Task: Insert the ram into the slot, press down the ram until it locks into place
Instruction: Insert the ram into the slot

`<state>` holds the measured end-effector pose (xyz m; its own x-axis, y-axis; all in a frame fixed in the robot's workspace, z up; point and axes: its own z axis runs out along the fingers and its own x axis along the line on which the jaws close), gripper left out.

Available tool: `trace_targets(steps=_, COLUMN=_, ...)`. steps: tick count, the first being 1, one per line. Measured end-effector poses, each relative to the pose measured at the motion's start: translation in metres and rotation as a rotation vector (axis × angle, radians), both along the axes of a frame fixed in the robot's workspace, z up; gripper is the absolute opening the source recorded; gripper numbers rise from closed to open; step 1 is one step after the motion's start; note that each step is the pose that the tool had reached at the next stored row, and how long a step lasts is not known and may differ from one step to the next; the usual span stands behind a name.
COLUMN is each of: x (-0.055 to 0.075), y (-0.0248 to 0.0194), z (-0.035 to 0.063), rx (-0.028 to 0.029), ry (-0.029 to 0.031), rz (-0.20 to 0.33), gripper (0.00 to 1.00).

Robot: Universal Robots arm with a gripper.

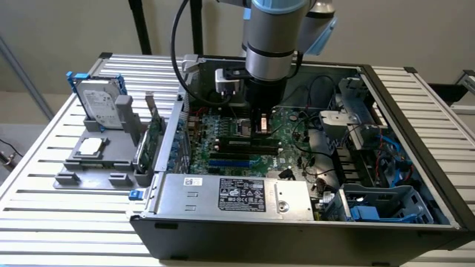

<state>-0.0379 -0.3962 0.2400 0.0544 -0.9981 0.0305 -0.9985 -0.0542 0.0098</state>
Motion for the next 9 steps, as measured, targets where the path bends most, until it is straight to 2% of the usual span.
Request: trace_targets(steps=9, x=0.0, y=0.0024, z=-0.0039, rx=-0.0014, ry=-0.0035, rz=0.0, gripper=0.14)
